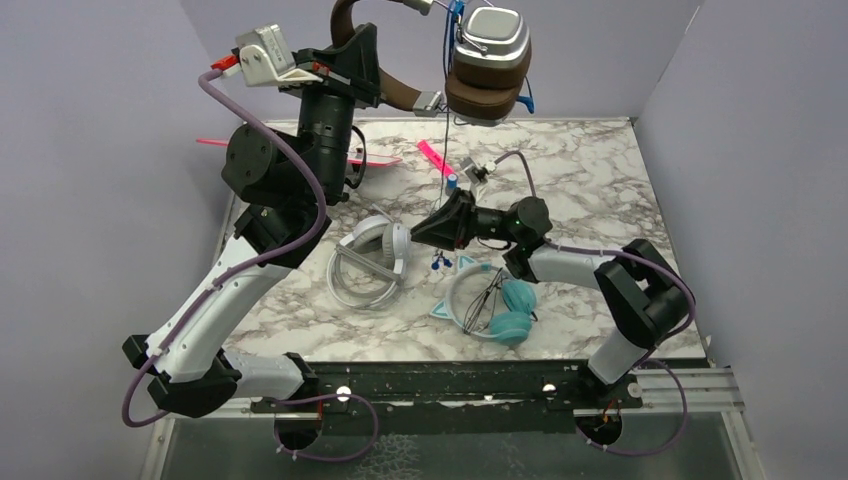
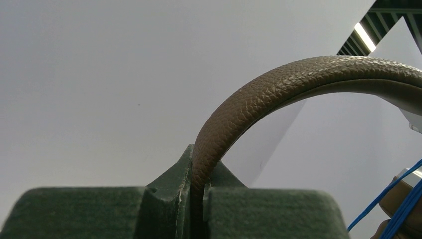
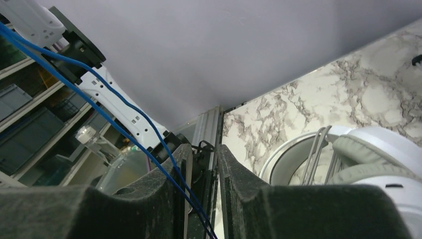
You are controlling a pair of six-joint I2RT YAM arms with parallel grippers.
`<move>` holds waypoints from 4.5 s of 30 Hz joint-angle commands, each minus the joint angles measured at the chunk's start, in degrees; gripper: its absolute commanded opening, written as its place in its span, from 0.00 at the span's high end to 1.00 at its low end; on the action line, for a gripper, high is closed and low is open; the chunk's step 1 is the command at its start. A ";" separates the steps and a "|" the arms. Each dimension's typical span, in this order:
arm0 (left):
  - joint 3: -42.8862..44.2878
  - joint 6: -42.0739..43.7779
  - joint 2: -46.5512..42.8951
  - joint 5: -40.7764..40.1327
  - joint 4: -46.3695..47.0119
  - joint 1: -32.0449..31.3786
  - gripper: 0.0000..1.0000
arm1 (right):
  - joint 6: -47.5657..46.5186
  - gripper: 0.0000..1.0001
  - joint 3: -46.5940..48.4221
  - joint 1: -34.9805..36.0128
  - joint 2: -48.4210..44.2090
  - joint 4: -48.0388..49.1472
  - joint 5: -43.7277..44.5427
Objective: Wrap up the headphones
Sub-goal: Wrap the headphones cable around the headphones.
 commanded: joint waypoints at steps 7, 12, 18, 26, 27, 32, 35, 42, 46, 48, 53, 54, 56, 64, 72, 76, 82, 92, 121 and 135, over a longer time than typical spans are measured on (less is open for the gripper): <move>5.79 9.58 4.73 -10.90 9.36 0.13 1.00 | -2.28 0.89 -12.11 4.33 -14.04 -4.83 6.27; 7.18 23.44 9.22 -17.32 12.90 0.21 1.00 | -12.15 0.99 -11.97 7.01 -28.05 -31.46 10.09; 1.77 40.11 14.59 -24.35 20.91 2.97 1.00 | -23.52 0.99 -4.09 7.23 -43.38 -61.80 5.27; 2.53 11.76 19.36 -23.65 -0.62 10.57 1.00 | -23.03 0.99 6.17 7.45 -45.76 -71.50 -10.22; 4.04 8.11 19.97 -22.46 -4.06 11.52 1.00 | -22.88 0.99 5.73 7.61 -45.94 -71.39 -10.98; 7.07 6.73 23.76 -22.30 -5.74 12.07 1.00 | -19.11 0.99 5.22 9.65 -45.86 -66.52 -16.00; 7.91 6.23 26.19 -23.43 -6.80 12.07 1.00 | -17.54 0.99 7.85 11.33 -45.26 -64.98 -17.68; -5.40 12.37 23.05 -19.16 0.54 11.80 1.00 | -31.72 0.99 25.41 11.47 -43.49 -89.99 -5.47; -16.25 20.89 17.24 -15.05 2.35 11.64 1.00 | -40.25 0.99 40.94 11.52 -39.05 -108.29 5.28; -22.17 23.59 13.18 -10.92 2.21 11.63 1.00 | -43.47 1.00 47.61 11.47 -37.12 -114.09 8.91; -37.16 25.51 -0.51 2.69 1.06 11.37 1.00 | -51.75 0.99 60.99 11.49 -31.18 -123.94 19.71; -38.73 25.83 -3.23 5.87 -0.39 11.29 1.00 | -53.07 0.99 62.95 11.51 -30.10 -125.36 21.89; -41.60 27.58 -8.31 12.00 -2.95 10.69 1.00 | -55.00 0.99 65.37 11.53 -28.29 -125.86 26.48; -45.43 27.21 -24.39 25.51 -14.09 10.31 1.00 | -59.32 0.99 66.91 11.54 -24.34 -119.74 40.48; -44.52 20.24 -22.02 14.33 -19.00 10.31 1.00 | -59.45 0.99 78.02 11.52 -16.87 -118.45 17.26; -42.30 11.41 -17.19 8.06 -17.43 10.85 1.00 | -59.17 0.99 82.23 11.51 -15.60 -119.57 6.65; -29.04 -5.68 -3.01 0.10 -28.64 11.07 1.00 | -54.58 0.99 77.39 11.53 -16.17 -114.36 -6.83; -13.60 -23.75 9.20 7.85 -33.72 17.12 1.00 | -48.00 0.99 61.61 11.47 -23.02 -105.88 -17.65; -40.32 2.60 2.29 -1.06 -11.09 0.69 1.00 | -51.46 0.99 81.49 11.50 -13.78 -111.55 6.73; -53.98 9.14 -23.01 6.26 -15.56 -0.24 1.00 | -60.53 0.99 83.82 9.04 -11.13 -118.27 25.46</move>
